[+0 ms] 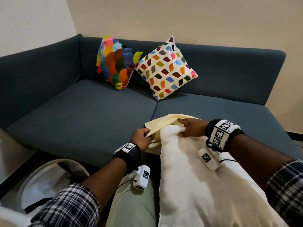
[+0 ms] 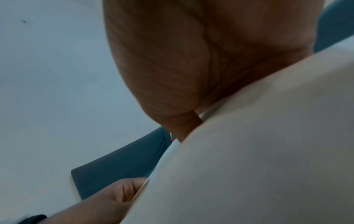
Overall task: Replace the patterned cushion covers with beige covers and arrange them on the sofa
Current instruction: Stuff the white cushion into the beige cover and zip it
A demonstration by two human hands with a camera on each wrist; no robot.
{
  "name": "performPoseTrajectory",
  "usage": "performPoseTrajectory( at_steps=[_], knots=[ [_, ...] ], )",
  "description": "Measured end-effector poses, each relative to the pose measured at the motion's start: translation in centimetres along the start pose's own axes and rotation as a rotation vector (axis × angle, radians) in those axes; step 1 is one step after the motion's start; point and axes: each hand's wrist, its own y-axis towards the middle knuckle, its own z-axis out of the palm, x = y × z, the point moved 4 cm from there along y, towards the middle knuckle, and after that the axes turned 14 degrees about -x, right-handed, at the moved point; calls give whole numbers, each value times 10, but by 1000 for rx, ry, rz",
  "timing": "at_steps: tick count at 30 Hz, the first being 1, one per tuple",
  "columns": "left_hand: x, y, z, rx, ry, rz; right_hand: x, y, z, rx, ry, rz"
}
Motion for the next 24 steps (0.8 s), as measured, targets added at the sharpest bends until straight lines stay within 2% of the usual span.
performPoseTrajectory(
  at_steps=[3,6,10,13,14,17,18,20,23,24],
  knots=[
    [-12,-1,3,10,41,41,2,0,3,5,2,49],
    [-30,-8,2,15,285,130,6,4,8,-25,11,40],
    [-53,-20,1,0,615,331,7,8,13,-108,45,67],
    [-67,-28,11,-79,734,504,14,4,13,-200,95,40],
    [-69,-29,13,-80,733,495,12,2,9,-223,152,48],
    [-64,-18,7,-20,705,353,-12,3,-16,-266,372,146],
    [-62,-14,5,4,693,334,-25,3,-28,-291,349,167],
    [-59,-7,7,81,700,351,-56,-1,-50,-309,160,191],
    [-63,-1,17,206,731,363,-117,-7,-64,-242,-169,286],
    [-67,0,22,229,753,379,-141,-8,-59,-199,-212,329]
  ],
)
